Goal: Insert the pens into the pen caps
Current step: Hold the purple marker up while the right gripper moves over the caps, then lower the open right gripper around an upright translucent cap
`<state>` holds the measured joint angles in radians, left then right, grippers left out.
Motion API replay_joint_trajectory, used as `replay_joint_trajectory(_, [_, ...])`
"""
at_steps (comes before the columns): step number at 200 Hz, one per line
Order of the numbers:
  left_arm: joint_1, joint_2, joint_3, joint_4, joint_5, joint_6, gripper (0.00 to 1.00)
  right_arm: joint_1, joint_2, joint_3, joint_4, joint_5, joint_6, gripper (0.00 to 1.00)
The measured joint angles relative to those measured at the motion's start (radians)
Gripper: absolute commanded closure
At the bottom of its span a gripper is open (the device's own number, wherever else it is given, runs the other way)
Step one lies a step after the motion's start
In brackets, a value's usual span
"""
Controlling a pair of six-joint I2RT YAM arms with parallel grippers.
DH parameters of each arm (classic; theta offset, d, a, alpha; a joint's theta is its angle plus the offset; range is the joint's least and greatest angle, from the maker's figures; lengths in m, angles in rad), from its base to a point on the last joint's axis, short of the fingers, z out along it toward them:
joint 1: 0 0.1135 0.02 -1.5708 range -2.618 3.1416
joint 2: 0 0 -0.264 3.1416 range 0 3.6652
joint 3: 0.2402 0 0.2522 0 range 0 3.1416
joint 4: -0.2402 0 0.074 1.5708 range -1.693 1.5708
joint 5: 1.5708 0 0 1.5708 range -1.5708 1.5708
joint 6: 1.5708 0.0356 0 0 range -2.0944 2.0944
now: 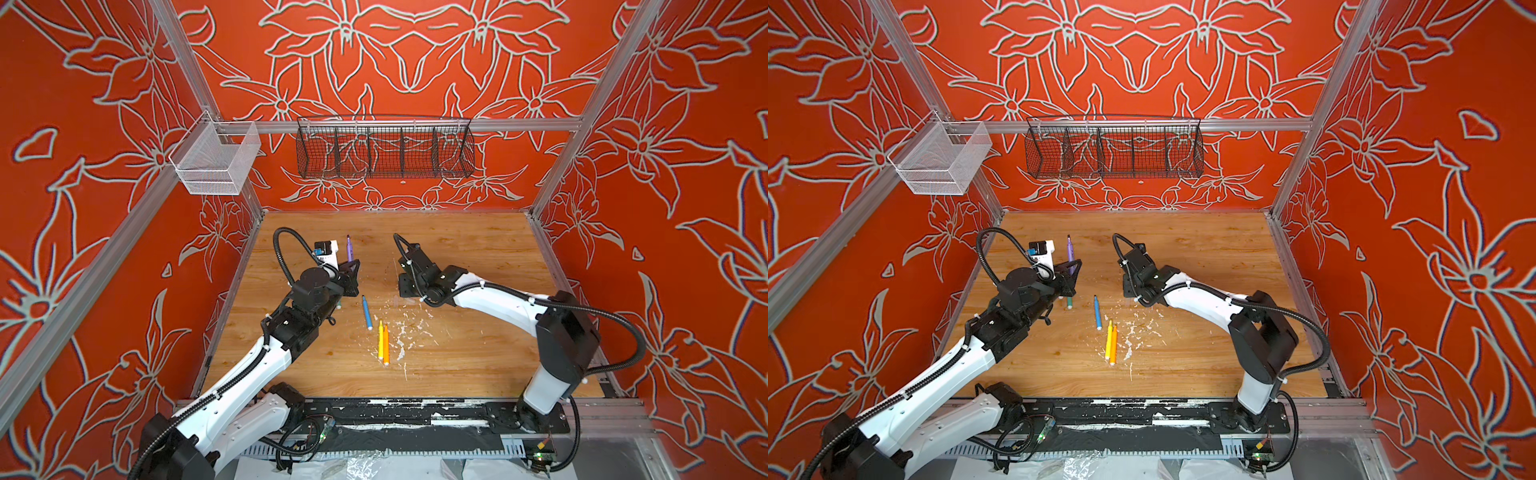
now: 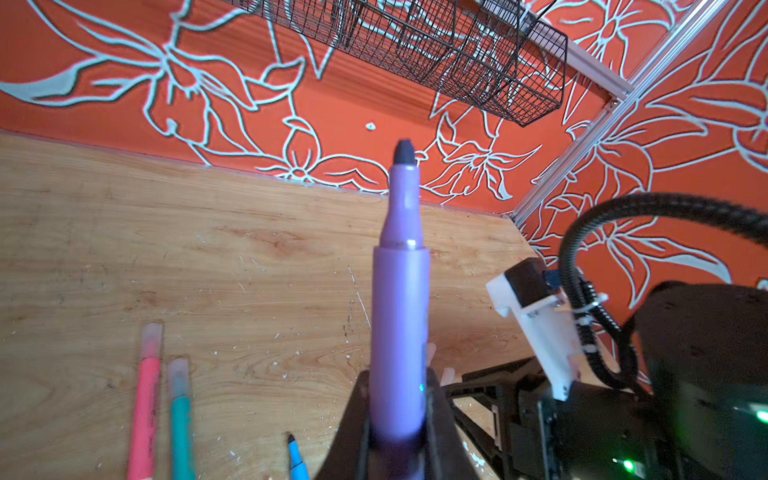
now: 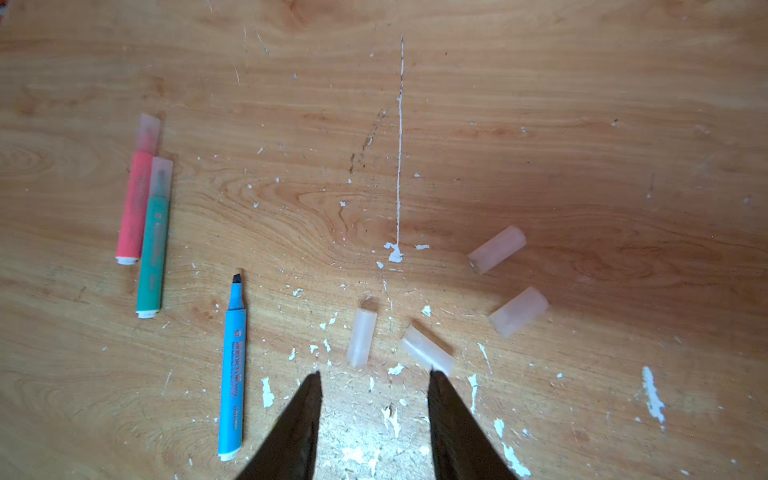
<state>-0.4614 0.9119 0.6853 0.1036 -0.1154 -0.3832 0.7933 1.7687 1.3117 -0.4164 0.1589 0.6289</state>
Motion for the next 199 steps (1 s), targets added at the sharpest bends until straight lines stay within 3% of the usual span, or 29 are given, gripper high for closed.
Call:
replay_joint_trajectory(89, [0.003, -0.053, -0.026, 0.009, -0.014, -0.004, 1.0, 0.044, 0.346, 0.377, -0.267, -0.009, -0.042, 0.6])
replay_joint_trajectory(199, [0.003, -0.057, -0.026, 0.008, -0.014, -0.009, 1.0, 0.053, 0.357, 0.307, -0.282, -0.006, -0.02, 0.6])
